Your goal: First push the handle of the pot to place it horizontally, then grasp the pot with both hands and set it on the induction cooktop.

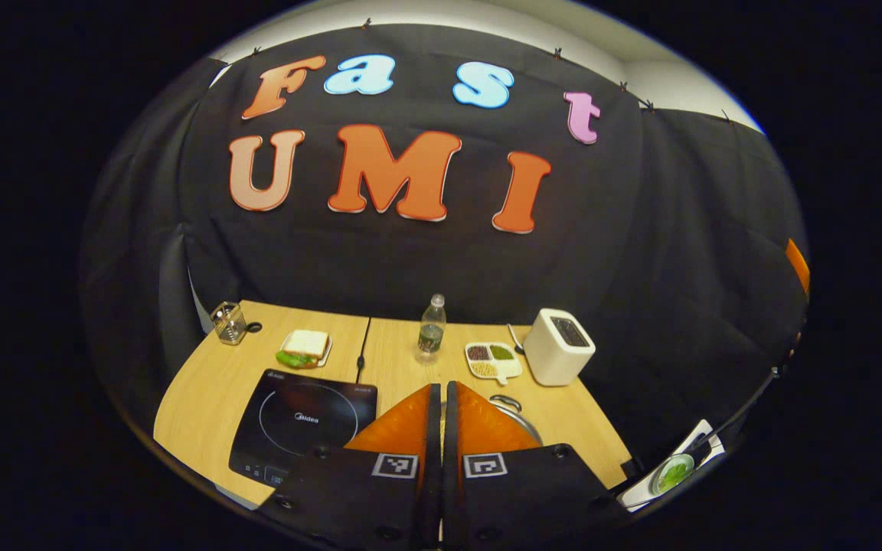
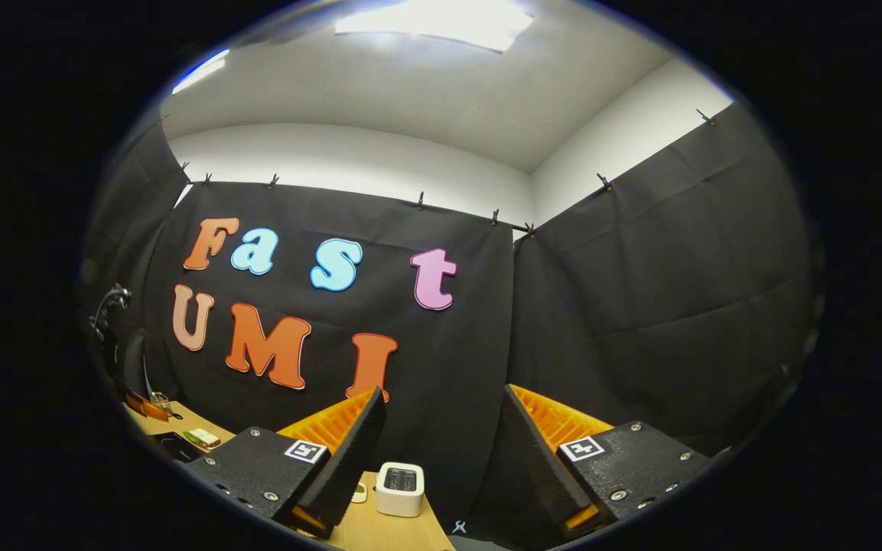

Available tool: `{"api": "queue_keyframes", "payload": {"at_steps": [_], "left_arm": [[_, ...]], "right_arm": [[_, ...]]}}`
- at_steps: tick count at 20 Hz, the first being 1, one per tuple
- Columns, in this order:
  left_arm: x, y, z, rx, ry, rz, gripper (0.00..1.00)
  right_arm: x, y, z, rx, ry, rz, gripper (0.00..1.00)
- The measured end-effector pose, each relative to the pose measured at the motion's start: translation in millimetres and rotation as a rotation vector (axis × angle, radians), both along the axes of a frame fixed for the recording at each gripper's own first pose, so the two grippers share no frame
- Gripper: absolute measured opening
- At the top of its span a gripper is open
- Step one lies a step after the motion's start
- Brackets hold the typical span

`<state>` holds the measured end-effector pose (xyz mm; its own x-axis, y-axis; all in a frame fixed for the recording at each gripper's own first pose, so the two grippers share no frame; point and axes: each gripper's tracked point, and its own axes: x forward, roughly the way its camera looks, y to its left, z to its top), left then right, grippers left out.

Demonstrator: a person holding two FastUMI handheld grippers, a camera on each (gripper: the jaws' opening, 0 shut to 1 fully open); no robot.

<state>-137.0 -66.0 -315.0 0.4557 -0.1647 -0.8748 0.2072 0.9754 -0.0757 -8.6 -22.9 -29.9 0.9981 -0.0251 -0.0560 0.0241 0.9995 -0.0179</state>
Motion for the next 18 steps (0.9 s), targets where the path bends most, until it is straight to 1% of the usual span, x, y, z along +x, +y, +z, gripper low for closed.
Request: {"api": "queue_keyframes", "payload": {"at_steps": [1,3,6,8,10,12,15,18], "left_arm": [[-13.4,5.7,-11.8,0.019,0.058,0.001,0.08],[-40.4,11.7,-36.4,0.028,0.189,0.025,0.08],[-77.9,16.9,-64.4,0.024,0.371,0.087,0.08],[-102.4,20.3,-87.3,0.041,0.459,0.116,0.08],[-122.4,28.4,-93.9,0.055,0.547,0.147,0.08],[-137.3,32.6,-97.9,0.045,0.629,0.179,0.08],[-165.1,32.5,-109.9,0.047,0.746,0.206,0.08],[-191.5,23.2,-117.6,0.028,0.852,0.237,0.08]], "right_arm": [[0.4,1.0,-1.8,0.001,0.002,-0.003,0.94],[1.5,1.8,-7.4,-0.002,0.011,-0.009,0.95],[2.6,4.3,-14.8,-0.007,0.029,-0.016,0.95],[3.1,4.4,-17.8,-0.008,0.036,-0.021,0.95],[3.0,4.5,-22.8,-0.008,0.048,-0.024,0.95],[3.9,5.6,-29.0,-0.008,0.061,-0.028,0.95],[4.2,7.0,-36.3,-0.008,0.081,-0.033,0.95],[3.8,8.0,-40.1,-0.011,0.095,-0.039,0.95]]}}
